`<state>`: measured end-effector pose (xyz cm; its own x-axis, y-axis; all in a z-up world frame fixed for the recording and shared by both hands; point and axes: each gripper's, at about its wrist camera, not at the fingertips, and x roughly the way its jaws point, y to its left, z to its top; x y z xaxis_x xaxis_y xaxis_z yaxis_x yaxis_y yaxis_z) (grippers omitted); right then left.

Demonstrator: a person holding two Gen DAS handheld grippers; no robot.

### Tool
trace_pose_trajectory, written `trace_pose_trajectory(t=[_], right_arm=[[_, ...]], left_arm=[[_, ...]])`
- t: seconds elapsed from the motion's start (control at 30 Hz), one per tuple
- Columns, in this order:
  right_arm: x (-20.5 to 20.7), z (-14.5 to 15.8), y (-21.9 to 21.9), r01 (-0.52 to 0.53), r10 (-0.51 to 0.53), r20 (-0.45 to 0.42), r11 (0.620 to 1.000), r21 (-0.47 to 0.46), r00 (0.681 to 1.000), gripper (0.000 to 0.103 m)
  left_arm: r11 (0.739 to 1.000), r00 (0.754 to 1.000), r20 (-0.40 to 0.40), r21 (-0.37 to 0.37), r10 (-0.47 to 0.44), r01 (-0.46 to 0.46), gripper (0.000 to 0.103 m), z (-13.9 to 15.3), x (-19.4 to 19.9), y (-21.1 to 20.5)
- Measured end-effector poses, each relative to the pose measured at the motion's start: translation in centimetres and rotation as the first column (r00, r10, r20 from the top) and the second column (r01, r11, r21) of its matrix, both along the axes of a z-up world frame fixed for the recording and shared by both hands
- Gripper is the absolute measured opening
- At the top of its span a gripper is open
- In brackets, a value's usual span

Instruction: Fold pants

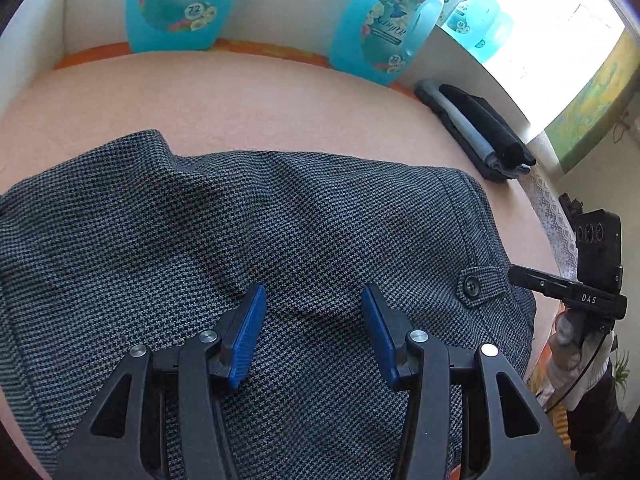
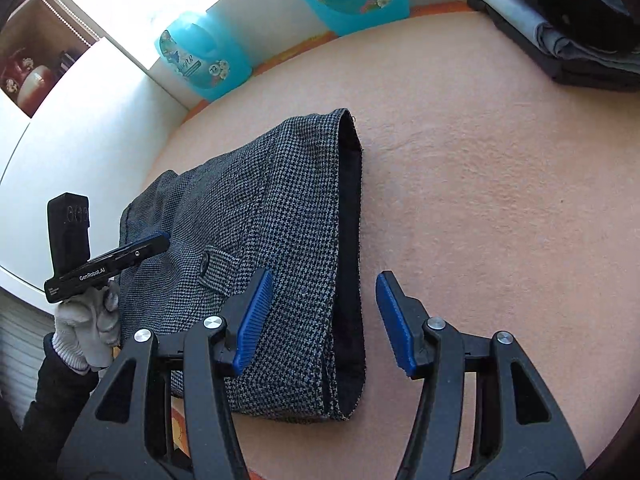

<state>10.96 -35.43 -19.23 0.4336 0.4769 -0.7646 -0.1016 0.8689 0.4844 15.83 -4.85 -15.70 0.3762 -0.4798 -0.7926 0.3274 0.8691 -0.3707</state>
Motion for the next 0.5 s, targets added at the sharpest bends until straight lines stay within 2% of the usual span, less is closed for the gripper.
trace_pose_trajectory(t=[0.13,0.33,0.43,0.5], right_arm=[[-1.0,-0.6,0.2,-0.003,0.003,0.002,1.000,0.016,1.000,0.057],[-1.7,-0.8,1.9,-0.068,0.067,0.028,0.996,0.052,0.997,0.056],[-1.7,-0.9,2.3,-0.068,0.066,0.029,0.995,0.069,0.997,0.039],[-1.7,-0.8,1.8,-0.051,0.049,0.023,0.991,0.120,0.999,0.022]], left_arm=[[0.999,1.000,0.015,-0.035,0.022,-0.022,0.047,0.9,-0.3,0.5],[0.998,0.998,0.046,-0.052,0.029,-0.027,0.047,2.1,-0.5,0.5],[0.999,0.999,0.054,-0.044,-0.004,0.006,0.047,2.1,-0.9,-0.9],[0.999,0.998,0.048,-0.031,-0.034,0.035,0.047,1.7,-1.2,-1.9]])
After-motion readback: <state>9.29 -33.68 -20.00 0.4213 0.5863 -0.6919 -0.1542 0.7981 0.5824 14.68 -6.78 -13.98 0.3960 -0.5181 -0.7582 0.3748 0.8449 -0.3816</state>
